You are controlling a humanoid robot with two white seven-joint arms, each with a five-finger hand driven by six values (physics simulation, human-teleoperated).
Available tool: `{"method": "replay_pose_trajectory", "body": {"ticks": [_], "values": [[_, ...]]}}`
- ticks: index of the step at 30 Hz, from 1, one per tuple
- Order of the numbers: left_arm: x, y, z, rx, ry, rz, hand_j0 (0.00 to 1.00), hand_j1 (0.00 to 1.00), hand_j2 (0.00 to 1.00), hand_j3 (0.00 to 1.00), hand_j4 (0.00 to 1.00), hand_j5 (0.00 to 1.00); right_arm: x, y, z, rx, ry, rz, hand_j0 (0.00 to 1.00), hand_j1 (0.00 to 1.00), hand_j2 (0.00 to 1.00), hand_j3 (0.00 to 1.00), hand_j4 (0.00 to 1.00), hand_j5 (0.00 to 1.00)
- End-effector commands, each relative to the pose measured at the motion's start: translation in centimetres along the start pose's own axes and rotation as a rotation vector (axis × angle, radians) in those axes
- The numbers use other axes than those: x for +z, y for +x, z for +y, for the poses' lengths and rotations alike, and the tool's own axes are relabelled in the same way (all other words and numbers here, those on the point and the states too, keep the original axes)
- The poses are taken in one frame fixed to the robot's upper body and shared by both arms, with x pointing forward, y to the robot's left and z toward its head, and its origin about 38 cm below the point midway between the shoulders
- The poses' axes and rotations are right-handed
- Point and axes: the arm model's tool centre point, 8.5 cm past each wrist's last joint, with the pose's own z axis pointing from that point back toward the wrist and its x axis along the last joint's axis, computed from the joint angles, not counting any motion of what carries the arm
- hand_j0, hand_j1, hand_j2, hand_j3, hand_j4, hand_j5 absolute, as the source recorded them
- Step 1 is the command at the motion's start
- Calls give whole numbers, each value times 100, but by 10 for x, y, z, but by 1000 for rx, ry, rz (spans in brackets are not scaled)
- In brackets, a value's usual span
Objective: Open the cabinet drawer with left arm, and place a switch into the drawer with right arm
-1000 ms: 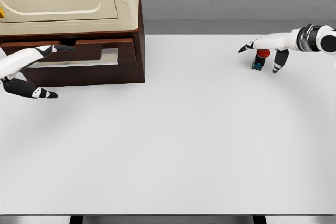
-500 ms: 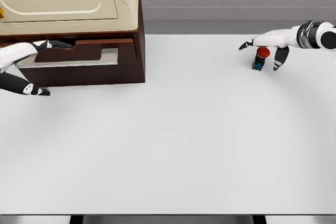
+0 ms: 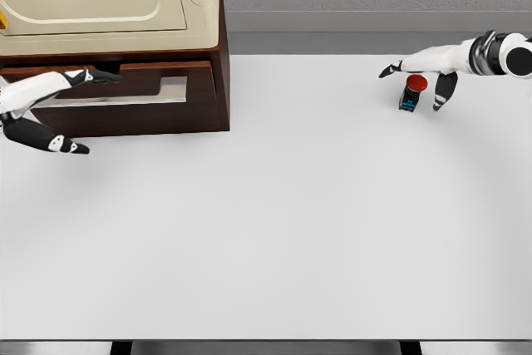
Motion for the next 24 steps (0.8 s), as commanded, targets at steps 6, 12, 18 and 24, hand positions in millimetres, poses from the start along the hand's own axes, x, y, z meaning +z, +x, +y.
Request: {"method": "replay_pose_trajectory", "body": {"ticks": [6,12,18,24], "values": [[-5,-6,-8,28,-8,1,94,94,94,94,94,94,5,-3,-5,-3,-16,6,100,100,100,100,100,100],[-7,-13,-14,48,-13,11,95,95,95,95,95,95,3,-1,-5,-5,-15,3,100,100,100,100,100,100],[-9,-11,-18,57,-24,-1,95,95,95,95,95,95,0,3,-7,2,-15,-5,100,100,100,100,100,100],[-11,-7,-23,52,-39,-16,95,95,95,95,95,95,-1,3,-6,2,-11,-5,100,100,100,100,100,100]]}}
